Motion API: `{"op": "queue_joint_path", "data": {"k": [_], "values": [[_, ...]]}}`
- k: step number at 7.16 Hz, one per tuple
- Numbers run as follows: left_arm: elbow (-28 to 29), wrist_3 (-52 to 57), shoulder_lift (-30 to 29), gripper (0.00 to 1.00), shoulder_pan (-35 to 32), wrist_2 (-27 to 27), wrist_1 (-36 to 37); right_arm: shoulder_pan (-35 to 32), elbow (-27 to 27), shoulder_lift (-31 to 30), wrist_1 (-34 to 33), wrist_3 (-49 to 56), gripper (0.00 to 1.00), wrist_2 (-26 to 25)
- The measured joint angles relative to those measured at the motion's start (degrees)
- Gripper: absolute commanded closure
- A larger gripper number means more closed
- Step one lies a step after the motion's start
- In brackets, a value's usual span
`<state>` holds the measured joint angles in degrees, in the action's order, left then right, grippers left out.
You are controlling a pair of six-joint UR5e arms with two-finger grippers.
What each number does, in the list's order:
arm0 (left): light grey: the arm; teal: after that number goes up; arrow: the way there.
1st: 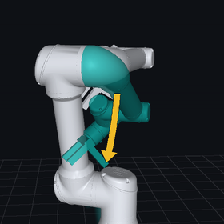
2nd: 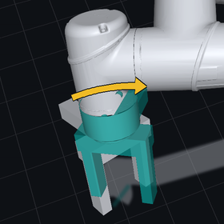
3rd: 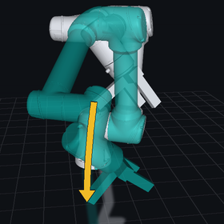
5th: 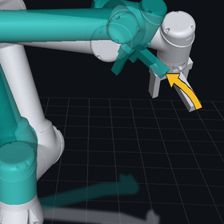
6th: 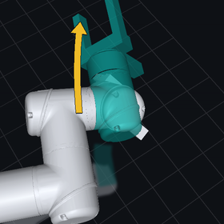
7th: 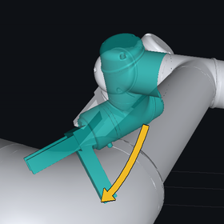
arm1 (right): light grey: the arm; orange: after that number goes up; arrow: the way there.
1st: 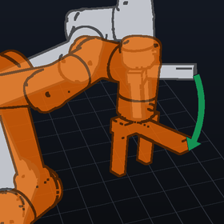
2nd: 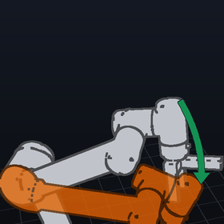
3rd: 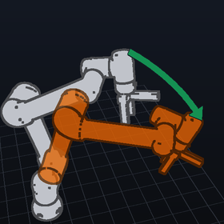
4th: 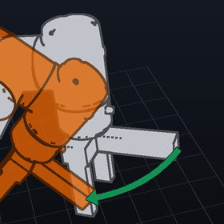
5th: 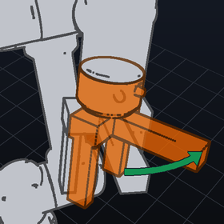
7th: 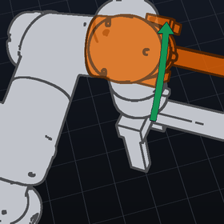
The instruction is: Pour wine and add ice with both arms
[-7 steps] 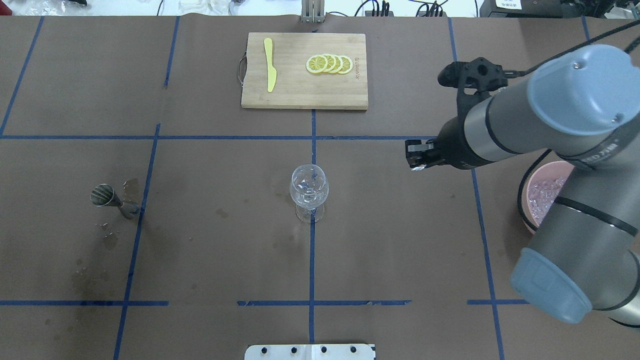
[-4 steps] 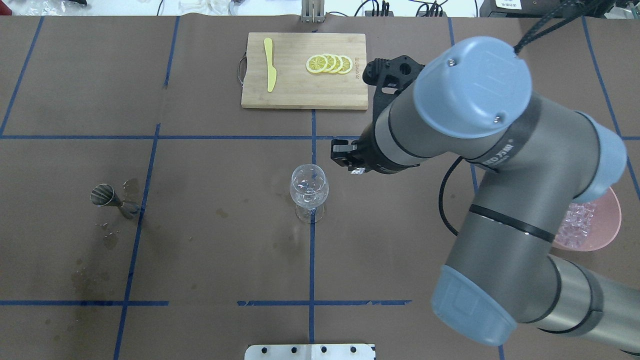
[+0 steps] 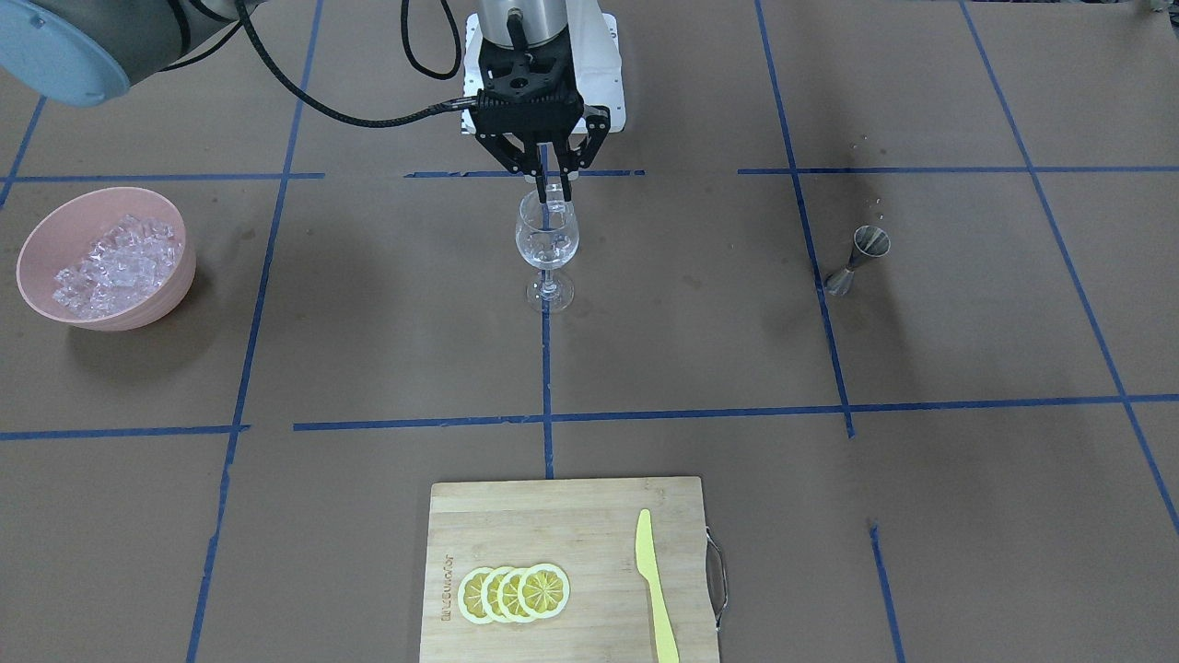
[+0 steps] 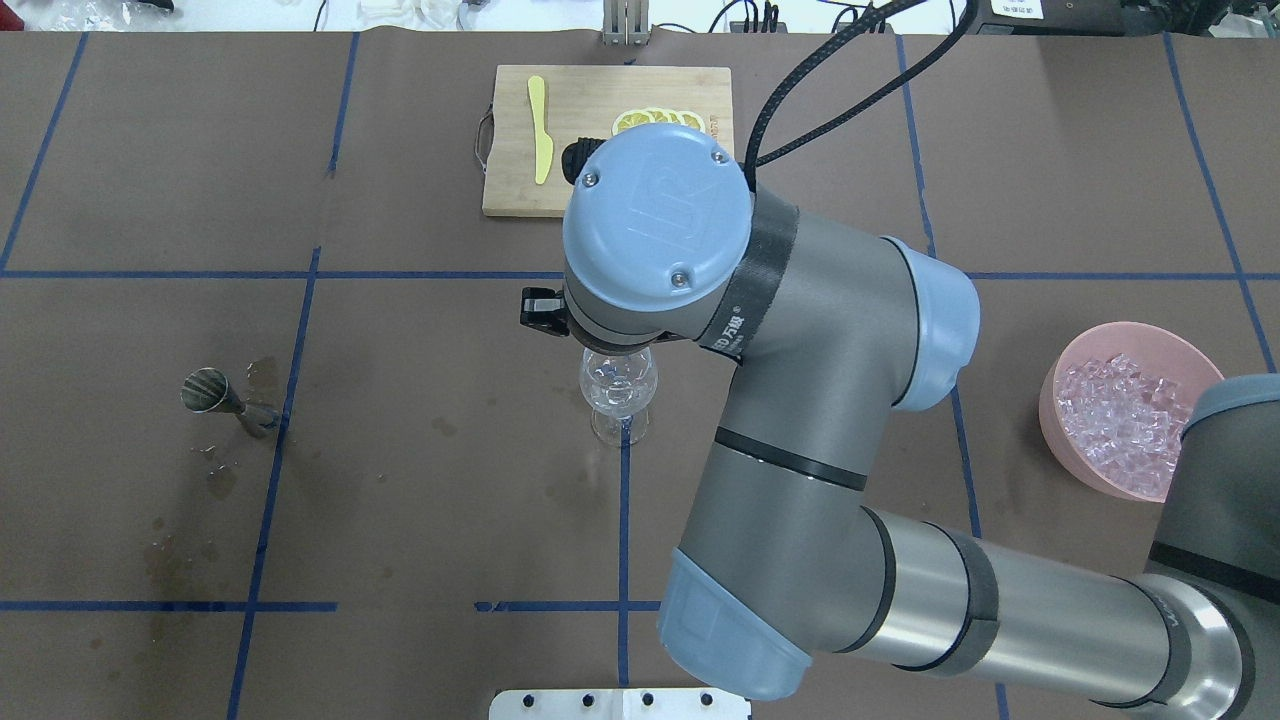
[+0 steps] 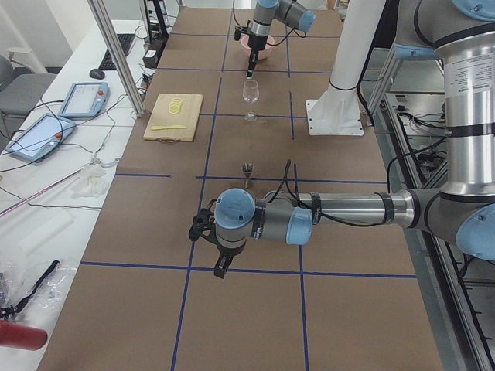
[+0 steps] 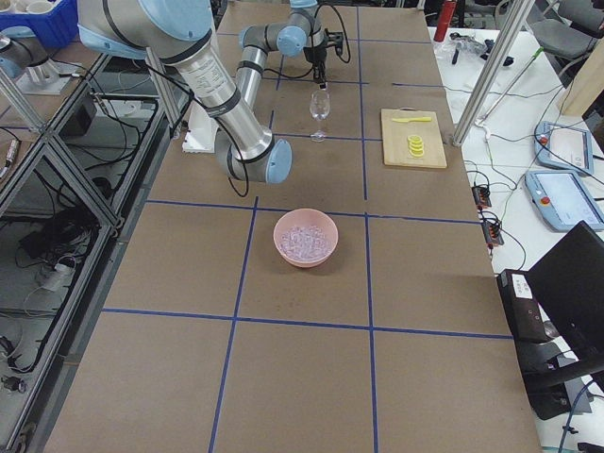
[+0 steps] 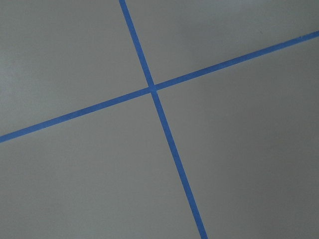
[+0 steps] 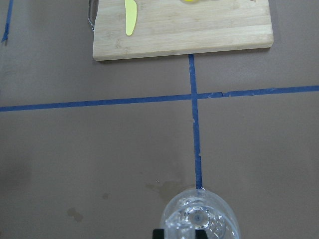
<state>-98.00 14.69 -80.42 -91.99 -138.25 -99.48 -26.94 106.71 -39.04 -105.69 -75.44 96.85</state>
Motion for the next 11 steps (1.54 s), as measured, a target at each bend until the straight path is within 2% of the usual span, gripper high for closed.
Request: {"op": "queue_joint_path", "data": {"k": [3, 4, 5, 9, 10, 11], "values": [[-0.01, 0.07, 0.23, 0.00, 0.05, -0.06, -0.09, 0.35, -0.30, -0.15, -1.84, -0.06, 1.00, -0.70], [0.00, 0.10, 0.25, 0.00, 0.05, -0.08, -0.09, 0.41, -0.12, -0.38, -2.36, -0.06, 0.07, -0.66], [0.03, 0.14, 0.25, 0.00, 0.05, -0.09, -0.12, 0.64, -0.03, -0.52, -2.57, -0.06, 0.00, -0.70], [-0.08, 0.17, 0.22, 0.00, 0.09, -0.07, -0.19, 1.51, 1.89, -1.49, -2.77, 0.21, 0.00, -0.93], [0.00, 0.17, 0.12, 0.00, 0.12, -0.01, -0.17, 0.65, 3.66, -3.21, -2.80, 2.35, 0.00, 0.10], [0.22, 0.16, 0.05, 0.00, 0.13, 0.04, -0.11, -2.45, 5.08, -5.63, -2.74, 7.08, 0.00, 3.50]]}}
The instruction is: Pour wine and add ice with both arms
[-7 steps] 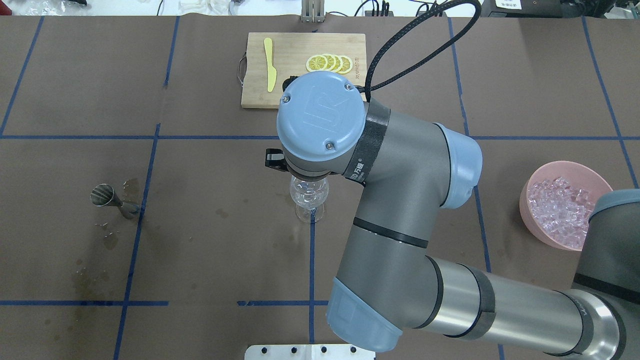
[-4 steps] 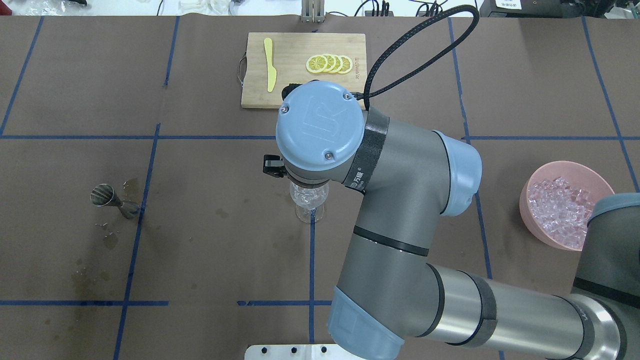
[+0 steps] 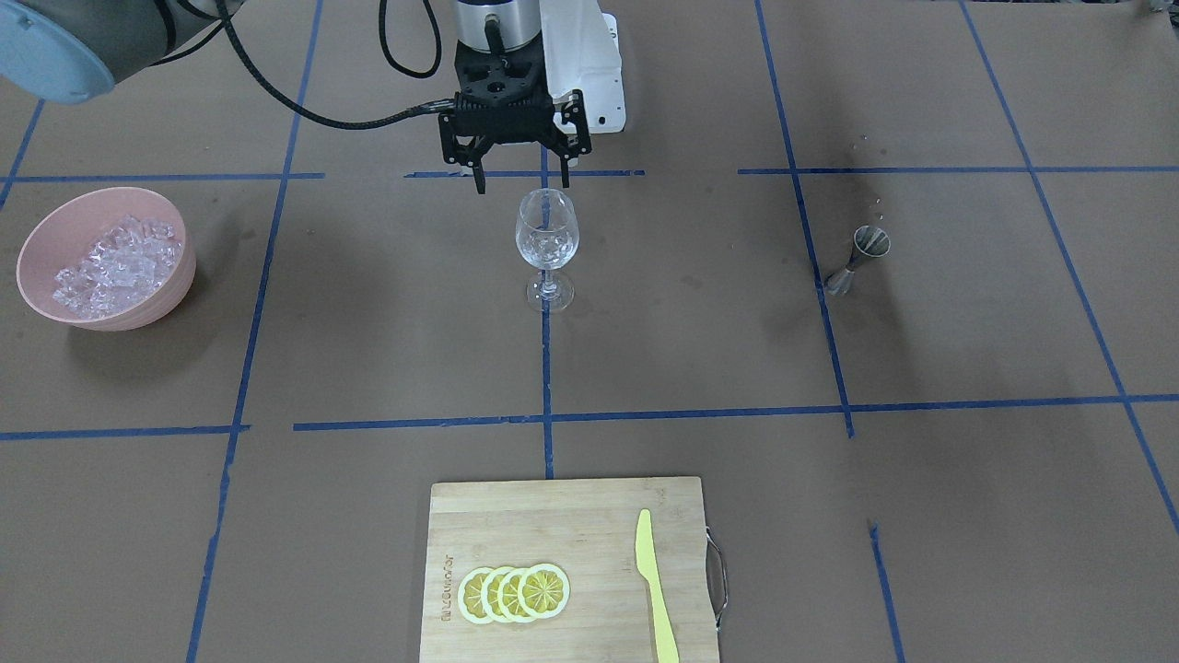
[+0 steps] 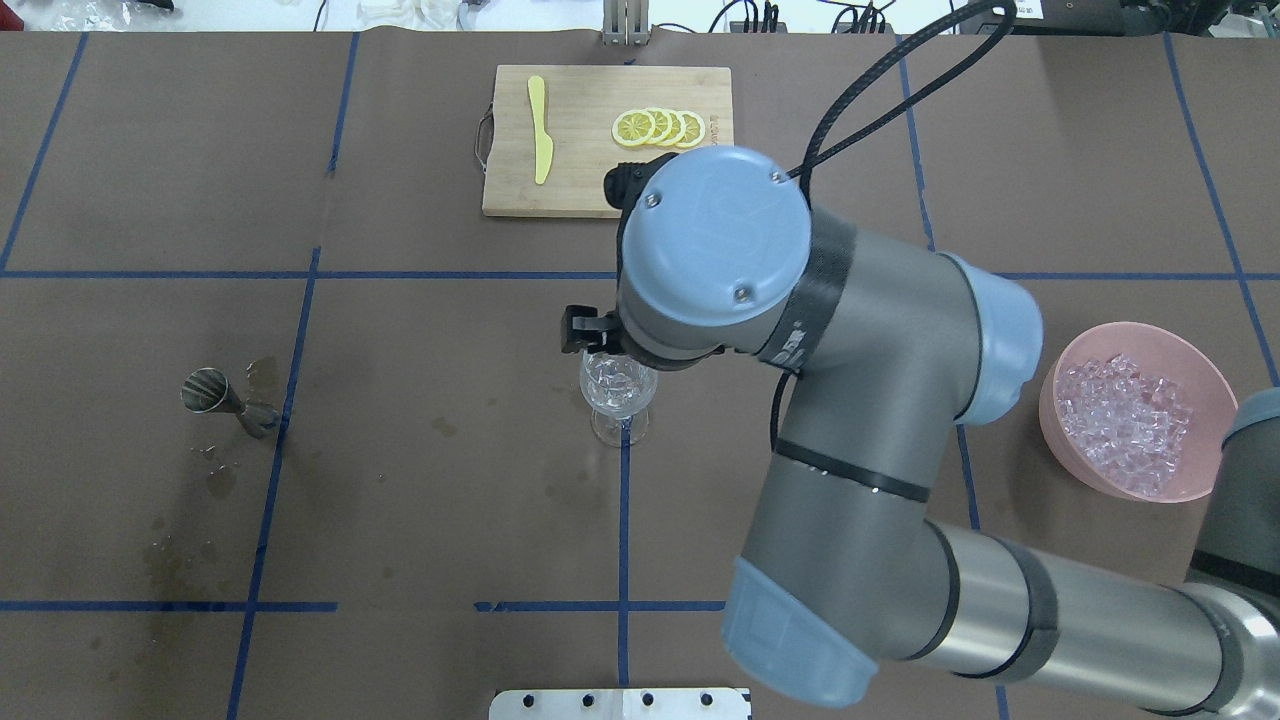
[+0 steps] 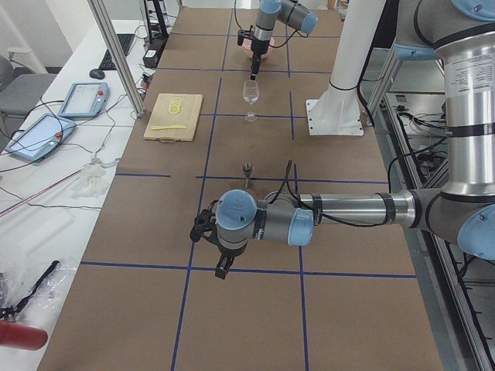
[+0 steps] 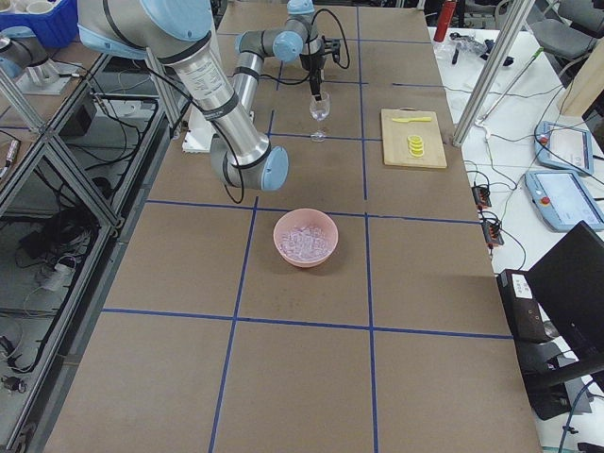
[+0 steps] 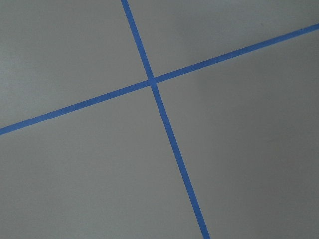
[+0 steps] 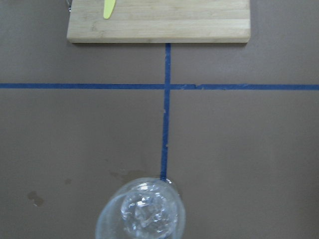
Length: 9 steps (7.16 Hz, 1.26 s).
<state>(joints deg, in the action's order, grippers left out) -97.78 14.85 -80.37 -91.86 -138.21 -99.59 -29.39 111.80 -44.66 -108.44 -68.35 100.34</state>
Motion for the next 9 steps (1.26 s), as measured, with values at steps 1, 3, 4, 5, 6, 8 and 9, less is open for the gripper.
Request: {"op": "queue_joint_path", "data": {"k": [1, 3, 4, 5, 6, 8, 9], "values": [[0.18, 0.00, -0.06, 0.00, 0.01, 0.03, 0.03, -4.70, 0.93, -2.99, 0.15, 6.10, 0.00, 5.00], [0.25, 0.00, 0.11, 0.00, -0.03, 0.04, 0.01, -16.27, 1.60, -12.05, 0.51, 24.87, 0.00, 14.06], [0.16, 0.00, 0.17, 0.00, -0.06, 0.04, 0.01, -22.15, 1.47, -18.35, 1.53, 35.89, 0.00, 17.17], [0.07, 0.00, 0.19, 0.00, -0.07, 0.04, 0.01, -27.84, 0.60, -25.43, 4.77, 46.13, 0.00, 19.66], [-0.01, 0.00, 0.23, 0.00, -0.07, 0.02, 0.00, -33.41, -1.14, -32.61, 9.55, 55.71, 0.00, 22.45], [0.04, 0.00, 0.31, 0.00, -0.13, -0.03, 0.05, -43.80, -4.90, -47.16, 17.83, 70.35, 0.00, 27.33], [0.02, 0.00, 0.53, 0.00, -0.13, -0.08, 0.09, -47.35, -6.65, -52.85, 19.39, 72.85, 0.00, 27.93]]}}
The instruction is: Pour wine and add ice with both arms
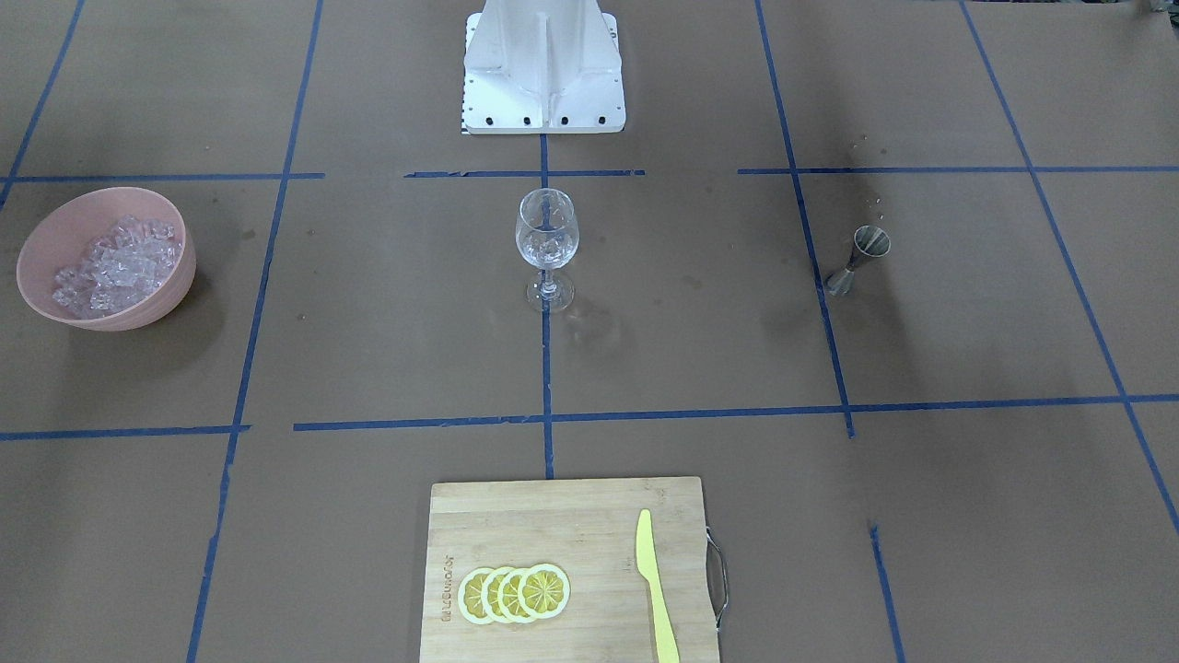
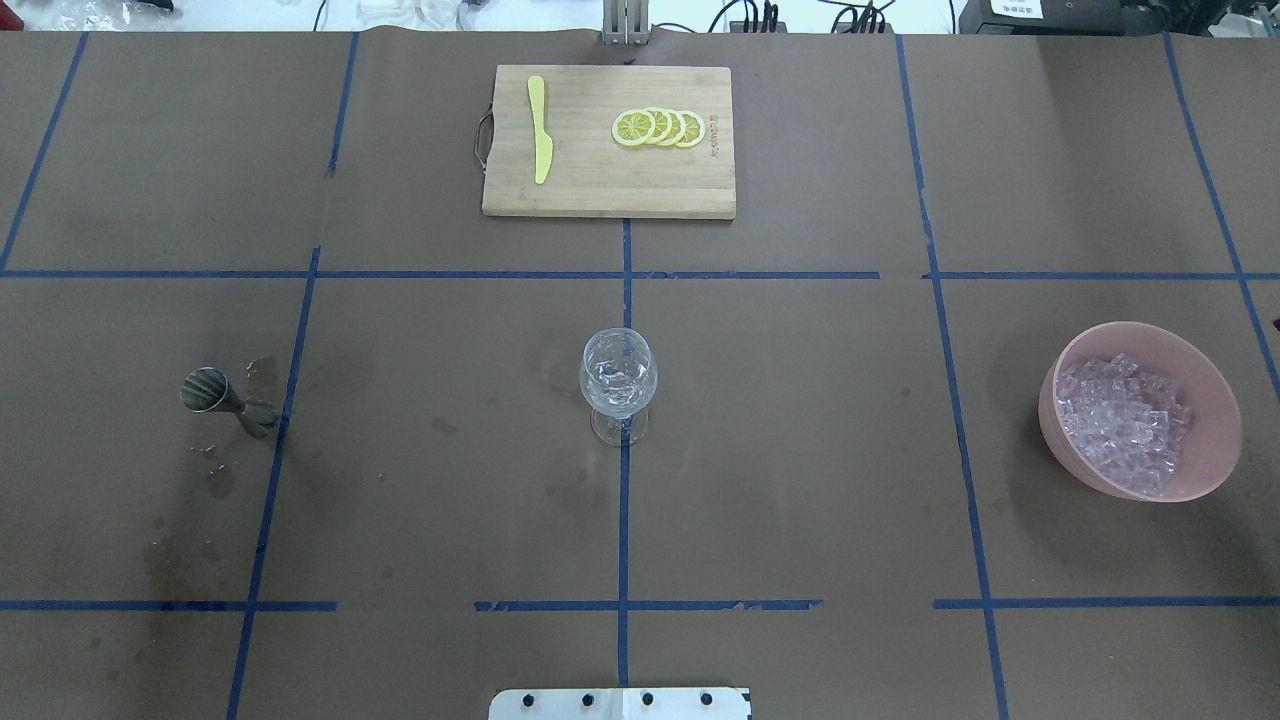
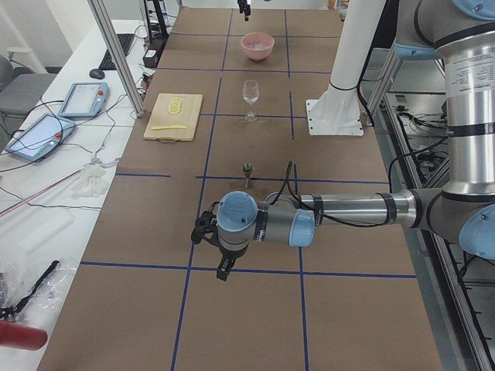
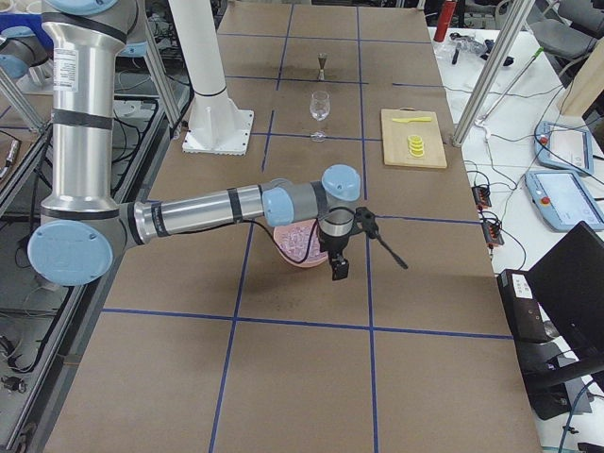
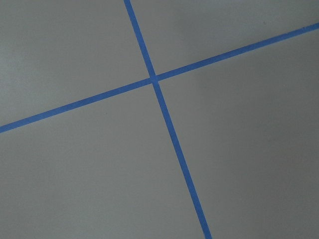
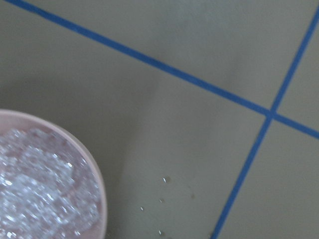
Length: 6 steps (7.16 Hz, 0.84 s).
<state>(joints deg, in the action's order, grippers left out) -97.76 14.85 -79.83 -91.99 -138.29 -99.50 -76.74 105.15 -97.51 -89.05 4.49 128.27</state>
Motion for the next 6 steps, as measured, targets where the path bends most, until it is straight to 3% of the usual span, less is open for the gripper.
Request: {"op": "queue_joint_path", "data": {"k": [3, 6], "values": [[-0.23, -0.02, 0.63, 0.00, -0.01, 0.00, 0.02, -10.17, -7.37, -4.87, 2.80, 1.75, 0.00, 1.35], [-0.97, -0.03, 1.95, 0.00, -0.16, 0.12, 0.17, -16.45, -6.57, -4.20, 0.27, 2.28, 0.00, 1.98]]}}
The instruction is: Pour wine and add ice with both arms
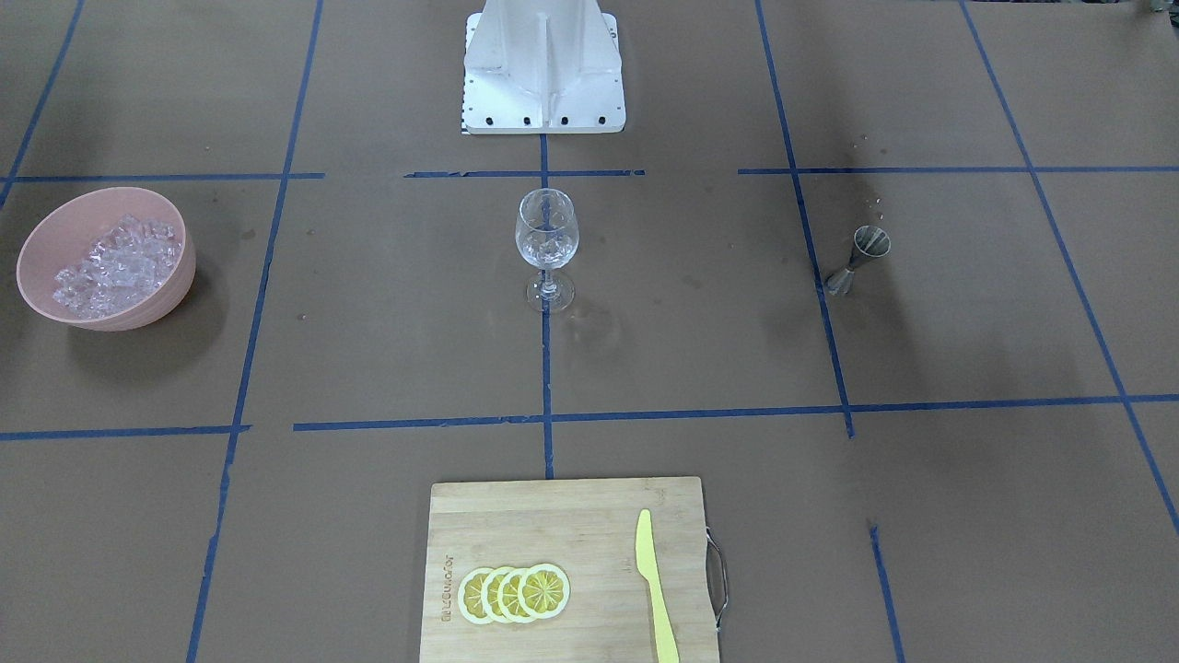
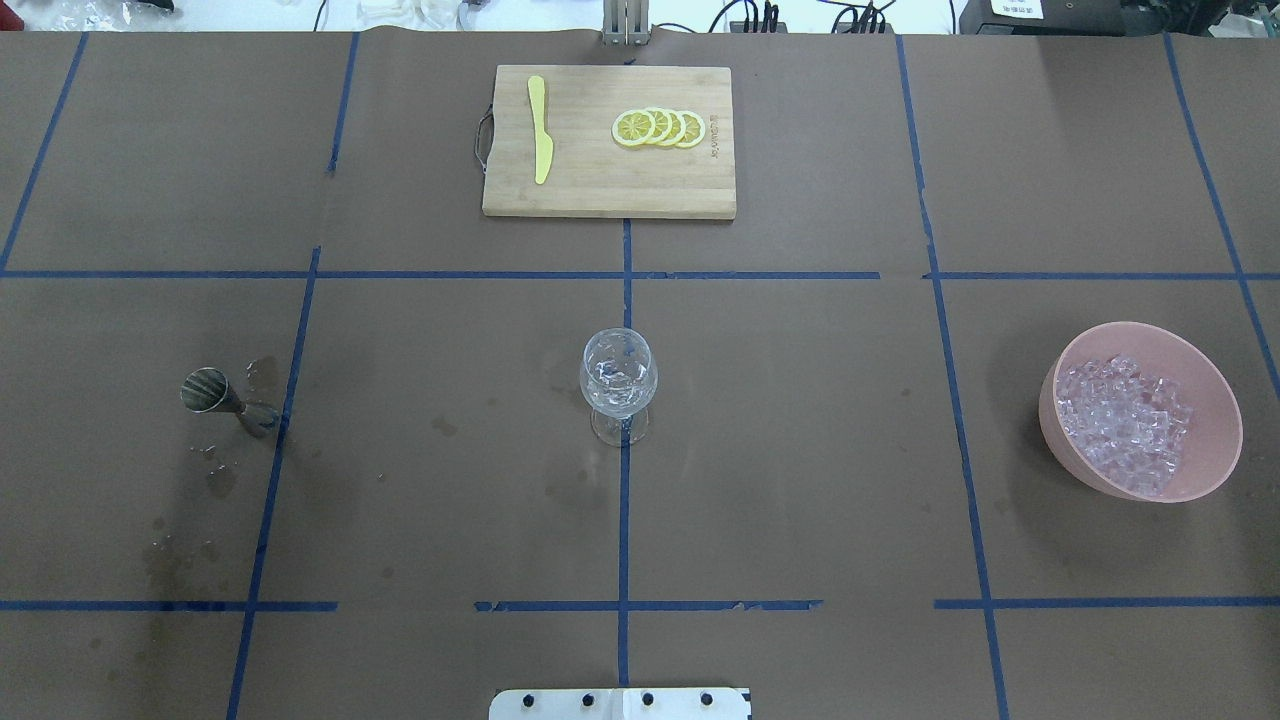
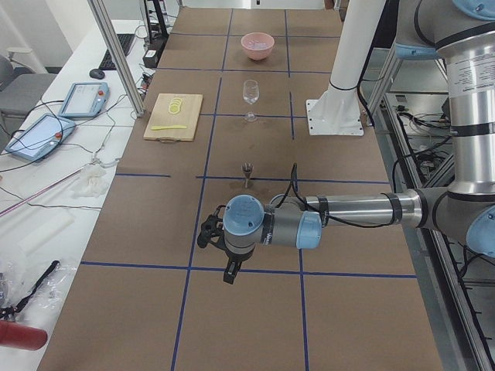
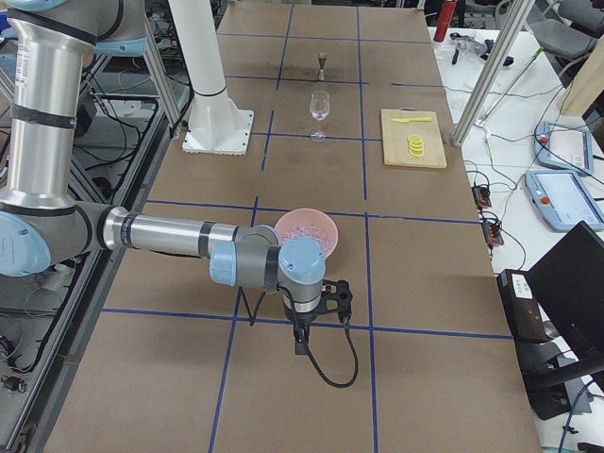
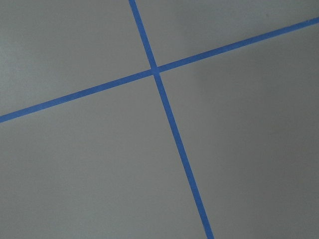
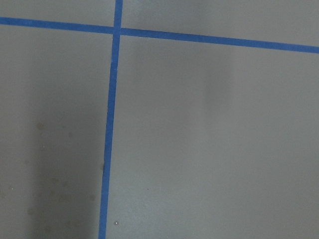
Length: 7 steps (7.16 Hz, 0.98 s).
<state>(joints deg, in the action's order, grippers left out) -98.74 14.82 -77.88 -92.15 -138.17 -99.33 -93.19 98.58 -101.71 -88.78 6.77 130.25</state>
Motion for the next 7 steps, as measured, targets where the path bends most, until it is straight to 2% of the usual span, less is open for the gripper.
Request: {"op": "queue_joint_path", "data": {"k": [7], "values": [[-0.15, 0.03, 0.25, 0.00, -0.05, -0.15, -0.15, -0.24, 0.24, 0.37, -0.09, -0.77, 0.00, 0.54]]}}
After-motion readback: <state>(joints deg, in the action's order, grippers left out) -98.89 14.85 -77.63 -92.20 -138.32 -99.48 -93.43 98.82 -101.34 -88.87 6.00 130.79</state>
